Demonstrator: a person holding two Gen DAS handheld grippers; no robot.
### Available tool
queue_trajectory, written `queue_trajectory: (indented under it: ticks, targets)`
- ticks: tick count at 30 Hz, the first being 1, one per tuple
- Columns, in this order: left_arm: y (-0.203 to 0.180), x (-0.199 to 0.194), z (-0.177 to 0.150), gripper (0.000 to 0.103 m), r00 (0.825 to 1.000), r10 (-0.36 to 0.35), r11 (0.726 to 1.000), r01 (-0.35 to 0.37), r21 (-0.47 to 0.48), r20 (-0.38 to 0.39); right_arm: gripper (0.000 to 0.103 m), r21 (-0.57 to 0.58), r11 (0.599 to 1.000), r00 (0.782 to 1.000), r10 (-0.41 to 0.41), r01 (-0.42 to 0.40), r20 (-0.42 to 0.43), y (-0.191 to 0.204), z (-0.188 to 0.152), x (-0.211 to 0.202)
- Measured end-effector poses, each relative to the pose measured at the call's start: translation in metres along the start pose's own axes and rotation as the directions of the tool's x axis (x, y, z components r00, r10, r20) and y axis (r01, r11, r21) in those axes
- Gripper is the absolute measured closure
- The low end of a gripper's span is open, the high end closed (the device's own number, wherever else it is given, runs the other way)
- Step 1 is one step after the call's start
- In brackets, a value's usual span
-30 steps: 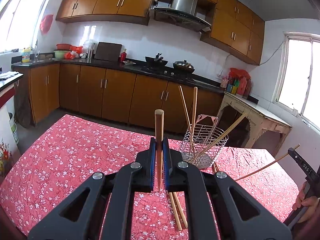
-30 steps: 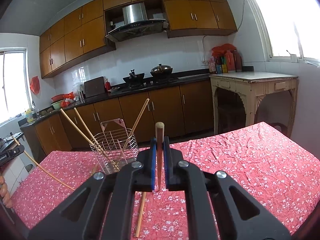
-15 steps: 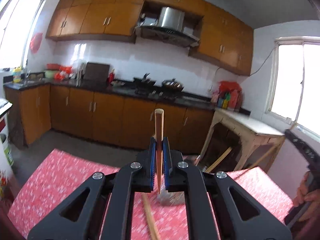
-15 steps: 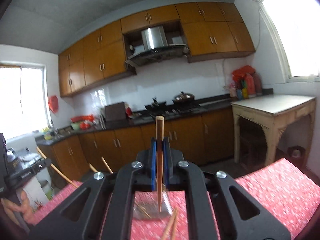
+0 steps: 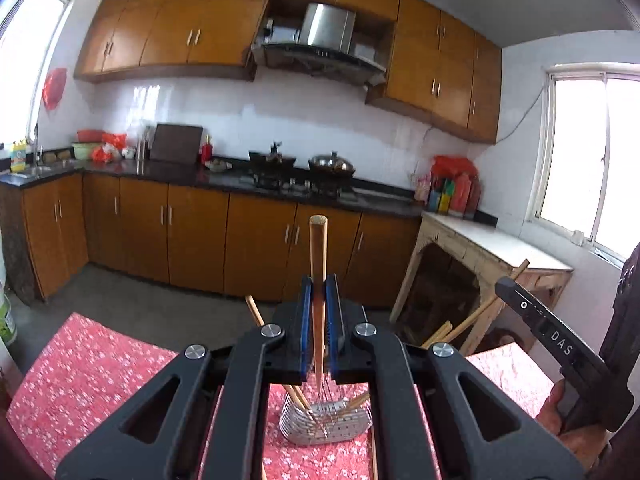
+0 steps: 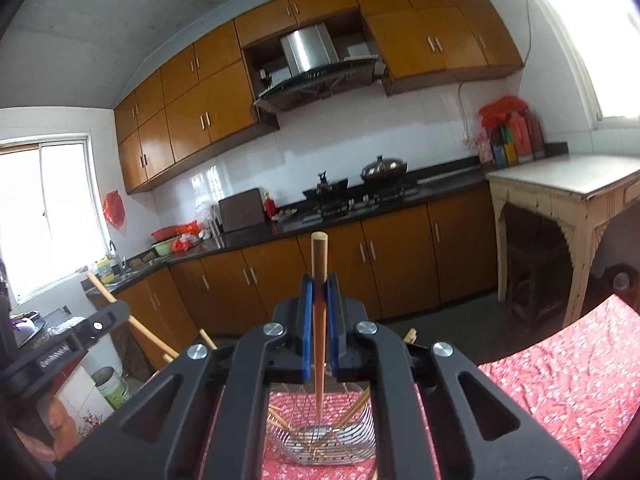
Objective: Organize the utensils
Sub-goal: 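Lower the left gripper's chopstick into the wire holder while the right gripper lowers its chopstick in, then open both grippers to release the chopsticks into the wire holder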
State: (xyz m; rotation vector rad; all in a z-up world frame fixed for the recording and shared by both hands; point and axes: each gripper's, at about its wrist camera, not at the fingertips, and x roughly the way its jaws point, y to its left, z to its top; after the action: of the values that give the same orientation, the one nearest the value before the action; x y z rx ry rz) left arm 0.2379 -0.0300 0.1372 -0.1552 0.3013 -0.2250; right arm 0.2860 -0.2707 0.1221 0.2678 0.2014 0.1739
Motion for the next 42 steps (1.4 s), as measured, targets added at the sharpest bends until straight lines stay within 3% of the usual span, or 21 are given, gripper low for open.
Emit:
queue_trajectory:
  ticks: [19,24,29,31,35,42]
  targets:
    - [0.005,0.034,-0.022,0.096,0.988,0.005,1.0,-0.001,0.029,-0.157,0.095,0.047,0.999,0.988,0.0,0.007,-0.154,-0.01,-0.036,0.042]
    - [0.011,0.051,-0.031,0.096,0.982,0.037,0.999,-0.03,0.039,-0.187,0.094,0.062,0.998,0.984,-0.008,0.02,-0.181,-0.015,-0.042,0.05]
    - [0.021,0.057,-0.032,0.095,0.977,0.049,0.999,-0.047,0.016,-0.209,0.078,0.059,0.996,0.984,-0.05,0.061,-0.171,-0.023,-0.042,0.046]
    - [0.026,0.052,-0.03,0.091,0.978,0.057,0.998,-0.058,0.003,-0.203,0.074,0.068,0.995,0.986,-0.063,0.074,-0.156,-0.029,-0.04,0.038]
    - [0.033,0.039,-0.026,0.07,0.981,0.066,0.997,-0.072,-0.026,-0.182,0.07,0.072,0.993,0.989,-0.079,0.089,-0.125,-0.033,-0.036,0.018]
    - [0.039,0.006,-0.024,0.07,0.986,0.072,0.996,-0.079,-0.041,-0.15,0.07,0.064,0.993,0.988,-0.09,0.099,-0.125,-0.033,-0.046,-0.019]
